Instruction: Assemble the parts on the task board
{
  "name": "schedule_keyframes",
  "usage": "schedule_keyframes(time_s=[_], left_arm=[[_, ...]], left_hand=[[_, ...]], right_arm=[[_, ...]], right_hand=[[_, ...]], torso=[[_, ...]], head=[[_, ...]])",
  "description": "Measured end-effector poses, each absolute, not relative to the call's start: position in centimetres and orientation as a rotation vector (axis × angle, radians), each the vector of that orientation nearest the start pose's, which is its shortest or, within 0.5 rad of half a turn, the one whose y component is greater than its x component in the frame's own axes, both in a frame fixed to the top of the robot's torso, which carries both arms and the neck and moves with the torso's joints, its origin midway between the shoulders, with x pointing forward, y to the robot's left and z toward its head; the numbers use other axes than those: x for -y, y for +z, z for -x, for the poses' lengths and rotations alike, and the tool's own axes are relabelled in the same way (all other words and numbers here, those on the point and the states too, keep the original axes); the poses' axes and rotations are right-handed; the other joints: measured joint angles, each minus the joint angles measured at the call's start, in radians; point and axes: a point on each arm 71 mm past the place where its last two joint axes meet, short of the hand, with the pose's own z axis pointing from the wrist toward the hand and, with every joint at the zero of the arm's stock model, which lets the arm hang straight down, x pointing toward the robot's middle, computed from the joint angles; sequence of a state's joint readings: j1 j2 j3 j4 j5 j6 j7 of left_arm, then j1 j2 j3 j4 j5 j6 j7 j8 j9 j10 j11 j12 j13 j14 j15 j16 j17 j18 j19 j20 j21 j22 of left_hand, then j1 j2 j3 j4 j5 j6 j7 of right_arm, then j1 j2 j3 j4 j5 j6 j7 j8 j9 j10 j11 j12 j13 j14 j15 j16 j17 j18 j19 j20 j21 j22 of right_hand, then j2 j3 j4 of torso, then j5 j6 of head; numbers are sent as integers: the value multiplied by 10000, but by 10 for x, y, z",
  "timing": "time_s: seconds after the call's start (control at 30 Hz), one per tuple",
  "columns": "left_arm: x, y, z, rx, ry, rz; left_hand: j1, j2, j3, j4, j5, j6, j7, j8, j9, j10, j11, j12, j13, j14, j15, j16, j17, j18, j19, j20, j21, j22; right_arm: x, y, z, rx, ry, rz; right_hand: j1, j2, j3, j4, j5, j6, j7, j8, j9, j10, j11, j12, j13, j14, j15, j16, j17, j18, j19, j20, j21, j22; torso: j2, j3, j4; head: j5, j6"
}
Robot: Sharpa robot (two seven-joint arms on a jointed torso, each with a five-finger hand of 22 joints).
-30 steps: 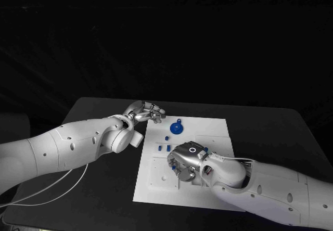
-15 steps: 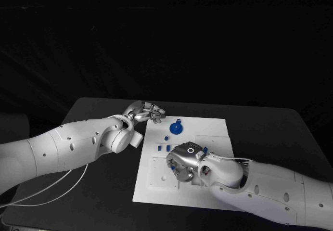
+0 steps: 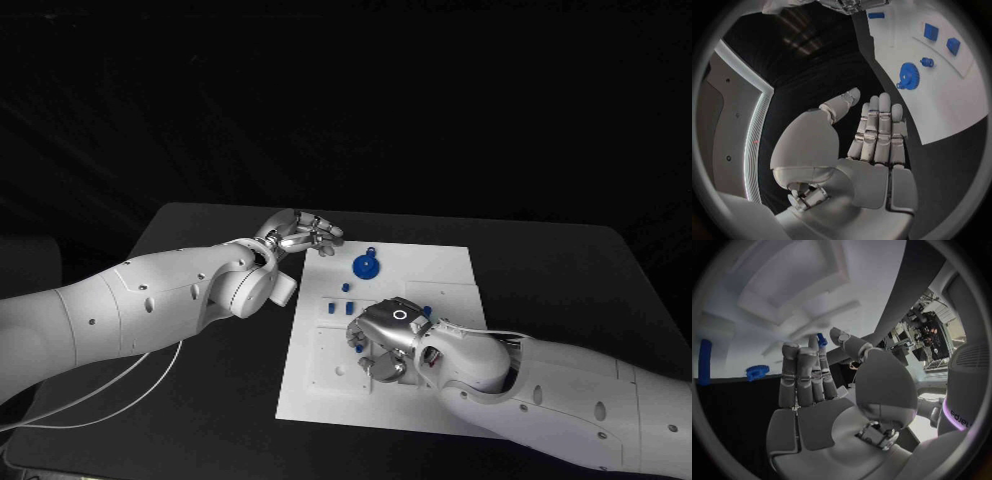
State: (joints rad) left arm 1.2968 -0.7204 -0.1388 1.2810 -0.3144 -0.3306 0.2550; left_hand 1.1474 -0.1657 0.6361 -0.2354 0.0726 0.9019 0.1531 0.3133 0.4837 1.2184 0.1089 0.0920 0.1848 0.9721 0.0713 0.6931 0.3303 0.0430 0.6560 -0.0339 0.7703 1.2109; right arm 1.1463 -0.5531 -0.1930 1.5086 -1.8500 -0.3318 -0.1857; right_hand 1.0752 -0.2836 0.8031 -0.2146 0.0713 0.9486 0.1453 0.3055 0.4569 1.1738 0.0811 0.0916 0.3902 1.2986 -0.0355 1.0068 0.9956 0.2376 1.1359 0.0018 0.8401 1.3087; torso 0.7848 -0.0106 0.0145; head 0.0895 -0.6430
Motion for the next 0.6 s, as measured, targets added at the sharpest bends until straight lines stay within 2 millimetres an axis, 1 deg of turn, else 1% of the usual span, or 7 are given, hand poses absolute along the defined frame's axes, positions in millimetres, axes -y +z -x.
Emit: schedule_keyframes(time_s=[0.03, 0.13, 0.17, 0.33, 0.5, 0.57, 0.6], left_arm=[[-218, -180, -538, -15642, -12204, 7947], [-219, -180, -538, -15635, -12193, 7959], [-219, -180, -538, -15634, -12190, 7962], [-219, -180, -538, -15626, -12181, 7983], [-220, -180, -538, -15616, -12163, 8003], [-221, -180, -539, -15613, -12158, 8012], [-221, -180, -539, -15611, -12155, 8016]], left_hand=[[0, 0, 0, 0, 0, 0, 0, 0, 0, 0, 0, 0, -6, 0, 0, 0, 0, 1, 0, 0, 0, 0], [0, 0, 0, 0, 0, 0, 0, 0, 0, 0, 0, 0, -10, 0, 0, 0, 0, 0, 0, 0, 0, -1], [0, 0, 0, 0, 0, 0, 0, -1, 0, 0, 0, 0, -9, 0, 0, 0, 0, -1, 0, 0, 0, -1], [0, 0, 0, 0, 0, 0, 0, -1, 0, 0, 0, 0, -9, 0, 0, 0, 9, -1, 0, 0, 0, -1], [0, 0, 0, 0, 0, 0, 0, -2, 0, 0, 0, 0, -9, 0, 0, 0, 9, -2, 0, 0, 0, -2], [0, 0, 0, 0, 0, 0, 0, -2, 1, 0, 0, 0, -8, 0, 0, 0, 9, -2, 0, 0, 0, -2], [0, 0, 0, 0, 0, 0, 0, -3, 0, 0, 0, 0, -8, 0, 0, 0, 8, -2, 0, 0, 0, -2]], right_arm=[[57, -249, -427, -15858, 6902, 6617], [62, -249, -425, -15822, 7023, 6431], [64, -249, -425, -15812, 7041, 6352], [79, -242, -423, -15601, 7188, 5782], [89, -221, -429, -15126, 7343, 5226], [98, -210, -435, -14923, 7268, 4936], [103, -205, -437, -14868, 7201, 4841]], right_hand=[[-22, -22, -97, -14, 56, -89, 13, -44, -16, -88, 56, -49, 0, 11, 53, 0, 0, -3, -1, 1, 8, 0], [-21, -22, -236, -60, 63, -354, 210, -121, -59, -307, 157, -224, -556, 15, 99, 0, 14, -54, -3, 0, 43, 0], [-21, -22, -236, -60, 63, -415, 233, -131, -75, -359, 208, -259, -653, 31, 114, 0, 14, -58, -20, -17, 60, 0], [18, -61, -319, -89, 63, -443, 229, -131, -92, -363, 211, -230, -644, 0, 145, 0, 14, -61, -54, -22, 62, -1], [58, -101, -331, -102, 63, -444, 229, -131, -92, -376, 224, -231, -672, -2, 146, 40, 23, -65, -56, -21, 79, -1], [60, -103, -331, -102, 63, -444, 229, -131, -92, -376, 224, -231, -692, 35, 183, 40, 23, -64, -56, -21, 79, -1], [102, -144, -331, -102, 63, -444, 229, -131, -92, -376, 224, -231, -697, 35, 183, 40, 33, -65, -53, -23, 79, -1]], torso=[[0, 0, 0], [1, 0, 0], [1, 0, 0], [0, 0, 0], [-4, -1, -6], [-5, 0, -6], [-6, 0, -8]], head=[[1, 1], [2, 7], [-2, 13], [-30, 52], [-59, 106], [-77, 134], [-88, 154]])
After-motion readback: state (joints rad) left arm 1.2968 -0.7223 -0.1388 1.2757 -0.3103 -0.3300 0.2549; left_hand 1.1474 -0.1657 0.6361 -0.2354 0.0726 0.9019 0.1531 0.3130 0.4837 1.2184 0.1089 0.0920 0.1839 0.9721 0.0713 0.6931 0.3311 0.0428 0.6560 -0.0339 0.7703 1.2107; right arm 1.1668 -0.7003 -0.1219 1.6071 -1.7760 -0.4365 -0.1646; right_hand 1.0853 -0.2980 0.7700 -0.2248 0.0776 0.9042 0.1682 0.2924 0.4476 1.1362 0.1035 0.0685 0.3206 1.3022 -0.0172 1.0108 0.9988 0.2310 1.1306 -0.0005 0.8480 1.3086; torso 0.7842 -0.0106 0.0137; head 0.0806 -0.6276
